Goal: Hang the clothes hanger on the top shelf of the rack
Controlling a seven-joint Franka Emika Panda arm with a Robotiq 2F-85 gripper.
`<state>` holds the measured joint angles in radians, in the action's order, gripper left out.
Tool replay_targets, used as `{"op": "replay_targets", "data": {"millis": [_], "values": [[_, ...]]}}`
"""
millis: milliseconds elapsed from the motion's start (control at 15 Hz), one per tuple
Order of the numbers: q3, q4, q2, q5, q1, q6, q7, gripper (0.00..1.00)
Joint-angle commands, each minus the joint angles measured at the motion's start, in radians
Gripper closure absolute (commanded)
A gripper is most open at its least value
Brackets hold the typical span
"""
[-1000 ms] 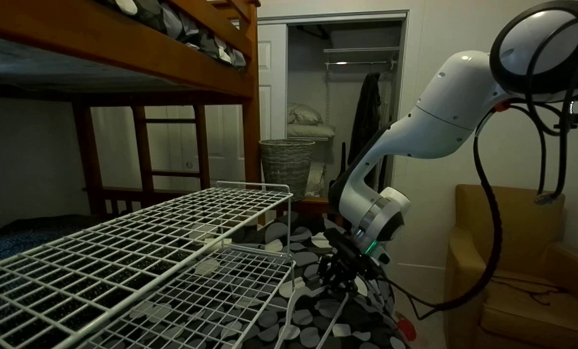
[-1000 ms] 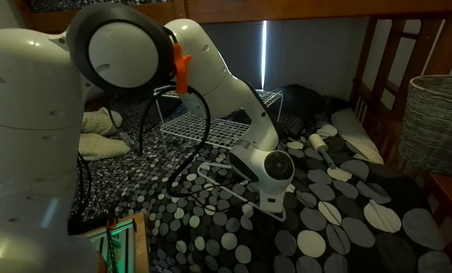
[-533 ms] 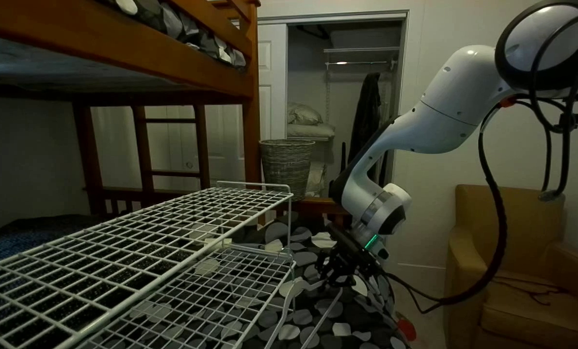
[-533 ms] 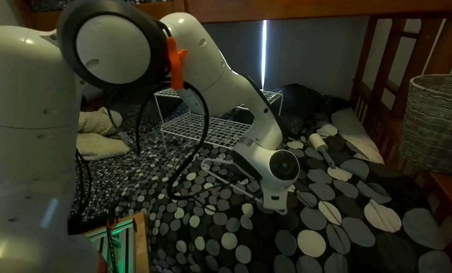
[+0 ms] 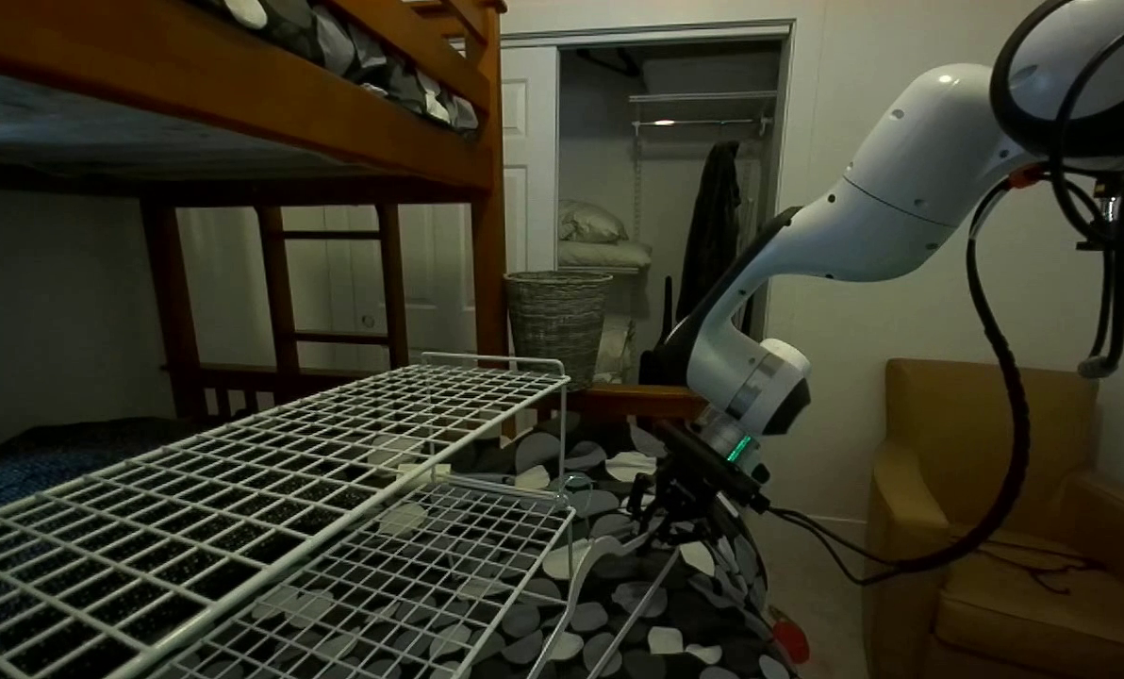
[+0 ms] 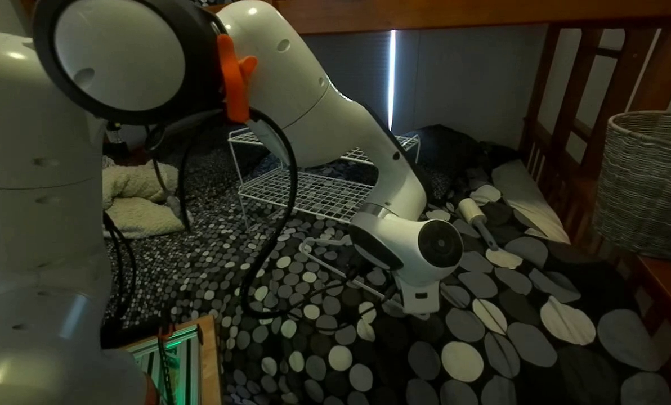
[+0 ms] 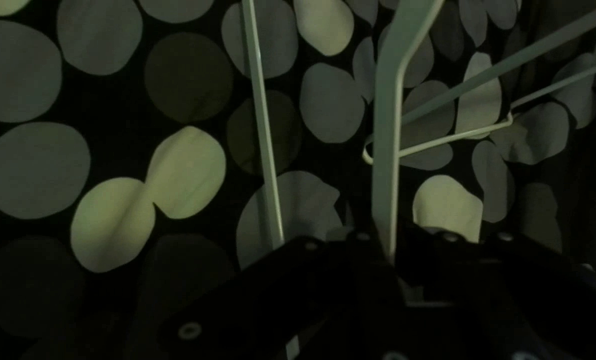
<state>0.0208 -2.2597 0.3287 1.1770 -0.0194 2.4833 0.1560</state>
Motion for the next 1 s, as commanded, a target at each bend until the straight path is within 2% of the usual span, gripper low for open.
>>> {"op": "replay_targets", "data": {"millis": [0, 600, 933], "values": [[-0.022, -0.035, -0.043, -0.040, 0.025, -0.089, -0.035, 0.98], [-0.057, -0.018, -0.043, -0.044, 0.058, -0.216, -0.042, 0.98], [-0.069, -0.012, -0.041, -0.018, 0.089, -0.364, -0.062, 0.98]]}}
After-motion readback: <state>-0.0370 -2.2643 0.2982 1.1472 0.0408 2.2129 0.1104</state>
